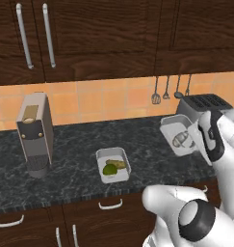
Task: Take the meat container that has the fish and place it on the second highest rack of the freezer. Then take the vegetable container that has the lime and potato and place it on the highest rack of the freezer.
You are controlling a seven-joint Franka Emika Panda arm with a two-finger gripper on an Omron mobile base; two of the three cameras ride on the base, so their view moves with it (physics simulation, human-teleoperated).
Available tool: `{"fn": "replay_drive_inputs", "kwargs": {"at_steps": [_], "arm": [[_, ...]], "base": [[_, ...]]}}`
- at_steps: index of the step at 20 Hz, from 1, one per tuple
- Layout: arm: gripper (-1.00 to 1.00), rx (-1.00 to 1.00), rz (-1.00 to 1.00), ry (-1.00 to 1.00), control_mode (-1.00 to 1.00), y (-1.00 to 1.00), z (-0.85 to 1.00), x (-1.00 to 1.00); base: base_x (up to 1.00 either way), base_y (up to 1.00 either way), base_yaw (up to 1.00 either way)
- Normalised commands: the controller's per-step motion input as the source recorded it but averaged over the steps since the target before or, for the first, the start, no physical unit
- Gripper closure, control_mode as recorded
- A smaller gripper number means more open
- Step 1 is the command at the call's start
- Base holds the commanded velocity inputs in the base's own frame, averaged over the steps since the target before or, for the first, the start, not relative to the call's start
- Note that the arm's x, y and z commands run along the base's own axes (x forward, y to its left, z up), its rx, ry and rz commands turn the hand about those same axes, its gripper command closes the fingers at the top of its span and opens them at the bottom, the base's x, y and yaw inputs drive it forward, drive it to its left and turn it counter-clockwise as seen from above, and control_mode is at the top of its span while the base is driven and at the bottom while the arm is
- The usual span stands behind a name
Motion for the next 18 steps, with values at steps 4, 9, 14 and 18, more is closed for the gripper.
{"fn": "replay_drive_inputs", "kwargs": {"at_steps": [4,9,14,18], "arm": [[1.0,0.0,0.0,0.01,-1.0,0.32,0.66,-0.61],[1.0,0.0,0.0,0.08,-1.0,0.25,0.72,-0.74],[1.0,0.0,0.0,0.09,-1.0,0.35,0.63,-0.65],[1.0,0.0,0.0,0.05,-1.0,0.52,0.38,-0.46]], "base": [[0.0,0.0,0.0],[0.0,0.0,0.0],[0.0,0.0,0.0],[0.0,0.0,0.0]]}}
